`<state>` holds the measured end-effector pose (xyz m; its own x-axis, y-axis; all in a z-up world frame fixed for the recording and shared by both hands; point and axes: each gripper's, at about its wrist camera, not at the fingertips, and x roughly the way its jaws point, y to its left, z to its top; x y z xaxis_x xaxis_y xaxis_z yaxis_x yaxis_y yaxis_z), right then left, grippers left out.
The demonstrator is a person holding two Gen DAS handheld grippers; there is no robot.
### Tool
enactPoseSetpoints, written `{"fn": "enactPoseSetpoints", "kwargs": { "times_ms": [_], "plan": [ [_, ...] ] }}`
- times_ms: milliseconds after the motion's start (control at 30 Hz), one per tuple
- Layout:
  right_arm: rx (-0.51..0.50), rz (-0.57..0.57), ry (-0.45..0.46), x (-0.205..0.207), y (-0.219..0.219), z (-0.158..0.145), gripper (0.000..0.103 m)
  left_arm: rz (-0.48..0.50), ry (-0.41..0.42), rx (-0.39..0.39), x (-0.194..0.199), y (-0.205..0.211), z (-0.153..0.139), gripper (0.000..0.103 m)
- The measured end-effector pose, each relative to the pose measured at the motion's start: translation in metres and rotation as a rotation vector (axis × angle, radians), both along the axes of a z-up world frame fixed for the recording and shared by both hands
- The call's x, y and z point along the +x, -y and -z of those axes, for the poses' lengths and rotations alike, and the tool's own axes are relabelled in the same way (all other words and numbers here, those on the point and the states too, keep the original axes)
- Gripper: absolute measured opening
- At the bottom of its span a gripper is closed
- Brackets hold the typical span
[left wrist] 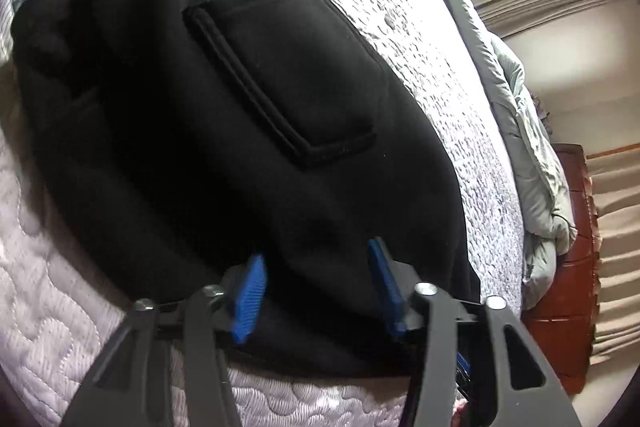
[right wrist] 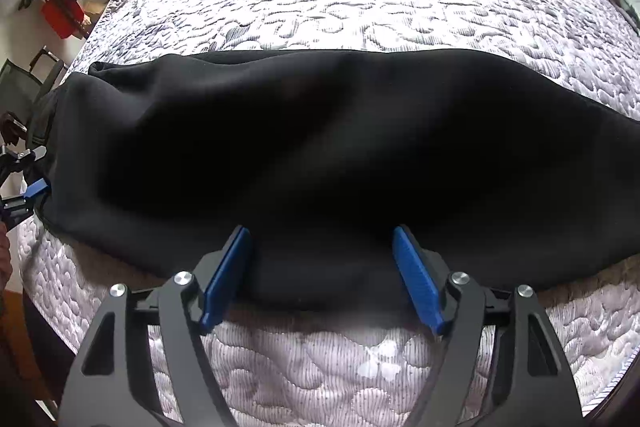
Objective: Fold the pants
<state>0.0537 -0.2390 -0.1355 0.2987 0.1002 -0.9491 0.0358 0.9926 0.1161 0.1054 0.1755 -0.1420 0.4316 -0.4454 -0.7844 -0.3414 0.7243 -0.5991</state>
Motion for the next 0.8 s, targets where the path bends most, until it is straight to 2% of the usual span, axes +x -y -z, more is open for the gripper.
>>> {"fn": "enactPoseSetpoints", "kwargs": {
  "times_ms": [67, 167, 333, 400, 500, 567, 600, 633, 667, 700, 733, 800],
  "plan": [
    [-0.007, 0.003, -0.002, 0.001, -0.001, 0.000, 0.074, 0.005, 0.007, 0.048, -0.002, 0.000, -0.001, 0.016],
    [-0.007, 0.008, -0.014, 0.003, -0.002, 0.000, 0.074, -0.014, 0.046, 0.075, -0.015, -0.005, -0.010, 0.005],
    [0.016, 0.019, -0.047, 0.007, 0.003, -0.002, 0.074, -0.063, 0.218, 0.191, -0.068, -0.003, -0.048, 0.002],
    [0.014, 0.018, -0.052, 0.007, 0.002, -0.002, 0.074, -0.083, 0.233, 0.236, -0.093, -0.002, -0.052, 0.000],
    [-0.002, 0.011, -0.055, 0.008, -0.002, -0.001, 0.078, -0.059, 0.213, 0.236, -0.089, -0.006, -0.041, 0.000],
    [-0.025, 0.007, -0.056, 0.008, -0.007, 0.000, 0.080, -0.041, 0.187, 0.151, -0.079, -0.014, -0.034, 0.001],
    [-0.030, 0.006, -0.056, 0.009, -0.008, 0.000, 0.080, -0.039, 0.173, 0.138, -0.073, -0.017, -0.033, 0.004],
    [-0.032, 0.006, -0.056, 0.009, -0.008, 0.000, 0.081, -0.031, 0.168, 0.138, -0.069, -0.022, -0.034, 0.020],
    [-0.028, 0.008, -0.054, 0.009, -0.008, 0.000, 0.081, -0.019, 0.168, 0.134, -0.061, -0.023, -0.035, 0.049],
    [-0.025, 0.008, -0.054, 0.009, -0.007, 0.000, 0.081, -0.012, 0.160, 0.121, -0.053, -0.026, -0.035, 0.066],
    [-0.024, 0.009, -0.054, 0.009, -0.007, 0.000, 0.081, -0.013, 0.145, 0.109, -0.048, -0.031, -0.034, 0.077],
    [-0.027, 0.007, -0.055, 0.009, -0.007, 0.000, 0.081, -0.029, 0.112, 0.090, -0.038, -0.039, -0.028, 0.076]
  ]
}}
